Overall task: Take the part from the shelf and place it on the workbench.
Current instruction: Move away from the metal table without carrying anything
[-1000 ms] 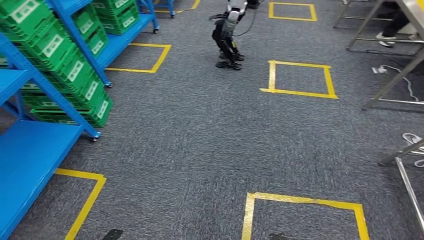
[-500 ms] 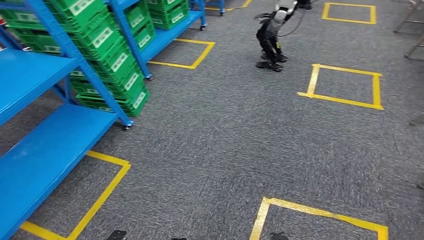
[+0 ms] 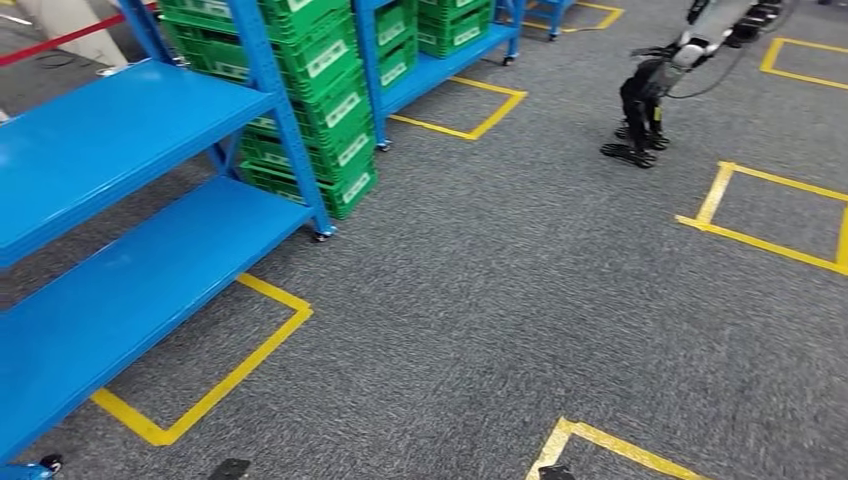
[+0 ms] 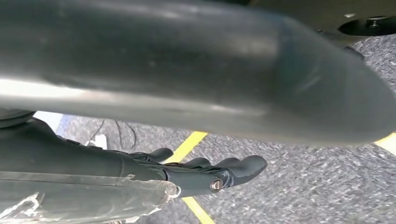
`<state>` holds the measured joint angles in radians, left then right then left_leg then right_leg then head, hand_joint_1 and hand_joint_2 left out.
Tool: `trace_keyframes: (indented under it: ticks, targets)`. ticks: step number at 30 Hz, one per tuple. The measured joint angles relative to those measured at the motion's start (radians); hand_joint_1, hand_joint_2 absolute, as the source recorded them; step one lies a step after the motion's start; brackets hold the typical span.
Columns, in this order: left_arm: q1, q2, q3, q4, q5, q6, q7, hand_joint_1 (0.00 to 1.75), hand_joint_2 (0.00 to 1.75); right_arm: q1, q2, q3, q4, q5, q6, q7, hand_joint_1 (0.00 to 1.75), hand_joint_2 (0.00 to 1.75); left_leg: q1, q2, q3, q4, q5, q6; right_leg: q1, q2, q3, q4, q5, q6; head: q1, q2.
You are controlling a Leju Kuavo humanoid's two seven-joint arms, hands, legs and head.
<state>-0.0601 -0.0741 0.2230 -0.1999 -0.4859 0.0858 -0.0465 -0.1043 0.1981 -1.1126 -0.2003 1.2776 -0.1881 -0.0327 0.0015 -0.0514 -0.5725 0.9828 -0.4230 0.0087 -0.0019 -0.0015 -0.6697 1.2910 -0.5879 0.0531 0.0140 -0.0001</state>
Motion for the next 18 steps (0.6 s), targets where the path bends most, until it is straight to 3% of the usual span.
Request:
trace_keyframes:
  ticks: [1,3,5,7,8,10,12,13,14,15,16,18]
  targets:
    - [0.001,0.0,0.001,0.0,-0.002,0.0,0.0,0.0,1.75,0.0,0.0,0.0,0.0,0.0,0.0,0.0,0.0,0.0,0.002,-0.015,0.001,0.001,0.001,-0.002,-0.002,0.006,0.023,-0.054,0.036,0.0,0.0,0.0]
    - [0.0,-0.001,0.003,0.0,-0.006,0.001,0.0,0.0,1.75,-0.001,0.0,0.0,0.0,0.0,0.0,0.001,0.0,0.0,0.004,-0.043,-0.001,0.006,0.001,-0.012,-0.013,0.051,0.086,-0.193,0.096,0.003,0.001,0.0]
    - [-0.002,0.0,0.005,0.0,-0.01,0.002,0.0,0.0,1.75,-0.001,0.0,0.0,0.0,0.0,0.0,0.001,0.0,0.0,0.005,-0.066,-0.009,0.008,0.004,-0.026,-0.017,0.084,0.118,-0.259,0.111,-0.003,0.002,0.0]
    - [0.002,0.001,0.006,0.0,-0.014,0.003,0.0,0.0,1.75,-0.002,0.0,0.0,0.0,0.0,0.0,0.001,0.0,0.0,0.008,-0.086,-0.016,0.003,0.011,-0.04,-0.014,0.069,0.12,-0.262,0.112,-0.018,0.001,0.0]
    - [0.004,0.002,0.007,0.0,-0.015,0.004,0.0,0.0,1.75,-0.003,0.0,0.0,0.0,0.0,0.0,0.001,0.0,0.0,0.008,-0.079,-0.019,0.005,0.01,-0.046,-0.014,0.059,0.12,-0.264,0.115,-0.026,0.001,0.0]
    - [0.005,0.003,0.008,0.0,-0.015,0.004,0.0,0.0,1.75,-0.003,0.0,0.0,0.0,0.0,0.001,0.0,0.0,0.0,0.005,-0.032,-0.046,0.057,-0.026,-0.053,-0.014,0.033,0.119,-0.268,0.119,-0.039,-0.006,0.0]
    - [0.0,0.003,0.008,0.0,-0.017,0.004,-0.001,0.0,1.75,-0.001,0.0,0.0,0.0,0.0,0.001,-0.002,0.0,0.0,0.002,0.021,-0.108,0.186,-0.094,-0.058,-0.009,0.003,0.118,-0.268,0.118,-0.047,-0.013,0.0]
    - [-0.002,0.002,0.008,0.0,-0.017,0.004,-0.002,0.0,1.75,0.001,0.0,0.0,0.0,0.0,0.001,-0.002,0.0,0.0,0.003,0.031,-0.137,0.249,-0.119,-0.059,-0.006,-0.014,0.118,-0.268,0.117,-0.049,-0.014,0.0]
    - [-0.003,0.002,0.008,0.0,-0.018,0.004,-0.004,0.0,1.75,0.002,0.0,0.0,0.0,0.0,0.001,-0.002,0.0,0.0,0.003,0.036,-0.153,0.285,-0.126,-0.059,-0.004,-0.029,0.118,-0.268,0.116,-0.05,-0.014,0.0]
    - [-0.002,0.002,0.008,0.0,-0.02,0.004,-0.004,0.0,1.75,0.001,0.0,0.0,0.0,0.0,0.001,-0.002,0.0,0.0,0.002,0.038,-0.151,0.286,-0.114,-0.058,-0.003,-0.043,0.118,-0.268,0.115,-0.051,-0.014,0.0]
    - [-0.002,0.003,0.008,0.0,-0.022,0.004,-0.005,0.0,1.75,0.0,0.0,-0.001,0.0,-0.001,0.001,-0.002,0.0,0.0,0.002,0.042,-0.131,0.251,-0.088,-0.056,-0.003,-0.055,0.119,-0.268,0.114,-0.051,-0.014,0.0]
    - [-0.003,0.003,0.008,0.0,-0.026,0.004,-0.005,0.0,1.75,-0.002,0.0,-0.001,0.0,-0.002,0.002,-0.003,0.0,0.0,-0.003,0.084,-0.056,0.118,-0.029,-0.049,-0.001,-0.077,0.125,-0.268,0.111,-0.046,-0.015,0.0]
